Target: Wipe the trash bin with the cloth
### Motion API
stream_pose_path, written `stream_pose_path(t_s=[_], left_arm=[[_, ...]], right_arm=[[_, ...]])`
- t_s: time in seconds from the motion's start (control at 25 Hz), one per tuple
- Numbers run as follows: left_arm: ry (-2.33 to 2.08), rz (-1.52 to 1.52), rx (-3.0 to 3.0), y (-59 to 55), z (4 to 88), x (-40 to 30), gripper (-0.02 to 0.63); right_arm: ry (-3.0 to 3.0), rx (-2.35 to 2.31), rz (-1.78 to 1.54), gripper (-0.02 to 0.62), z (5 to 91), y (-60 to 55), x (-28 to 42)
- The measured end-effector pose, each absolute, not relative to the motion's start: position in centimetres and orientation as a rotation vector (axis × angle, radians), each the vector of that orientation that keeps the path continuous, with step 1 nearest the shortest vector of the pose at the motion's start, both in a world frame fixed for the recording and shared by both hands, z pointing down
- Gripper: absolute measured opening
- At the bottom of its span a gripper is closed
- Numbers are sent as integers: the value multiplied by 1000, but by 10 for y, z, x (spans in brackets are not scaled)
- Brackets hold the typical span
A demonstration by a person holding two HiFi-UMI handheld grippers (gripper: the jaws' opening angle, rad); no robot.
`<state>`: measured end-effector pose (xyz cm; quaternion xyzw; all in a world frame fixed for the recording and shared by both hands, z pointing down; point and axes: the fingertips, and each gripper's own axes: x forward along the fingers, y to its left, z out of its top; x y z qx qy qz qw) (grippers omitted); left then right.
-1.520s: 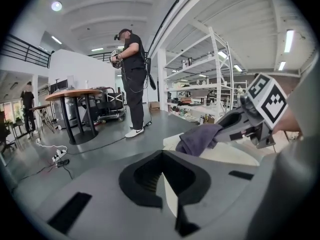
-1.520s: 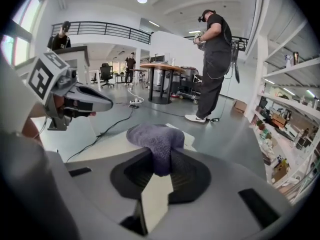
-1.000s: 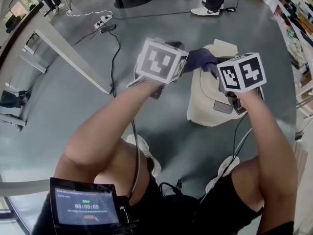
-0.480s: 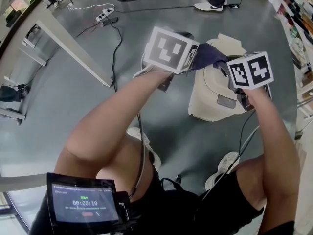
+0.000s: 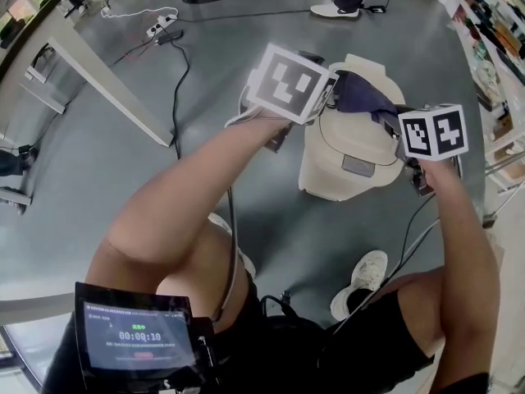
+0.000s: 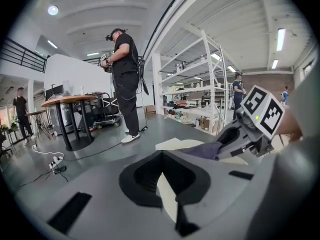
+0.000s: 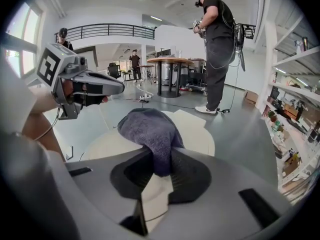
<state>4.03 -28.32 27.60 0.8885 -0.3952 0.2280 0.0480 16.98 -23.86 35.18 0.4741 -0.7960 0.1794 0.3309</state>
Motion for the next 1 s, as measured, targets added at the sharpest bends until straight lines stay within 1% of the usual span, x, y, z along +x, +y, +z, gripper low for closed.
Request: stream_pose_path(t_s=[0.4, 0.68, 0.84, 1.0], left_arm=[[-1151, 656, 2726, -277, 277, 86, -3], [-1149, 660, 2717, -280, 278, 88, -3], [-1160, 632, 2695, -284, 276, 86, -3], [-1182, 633, 2696, -283, 277, 77, -3]], right_arm=[[-2018, 1370, 526, 66, 366, -220, 240], [-2037, 1383, 434, 66, 349, -220, 235], [-2126, 1381, 417, 66, 329, -223, 213], [-2192, 1378, 478, 66, 323, -229, 183]])
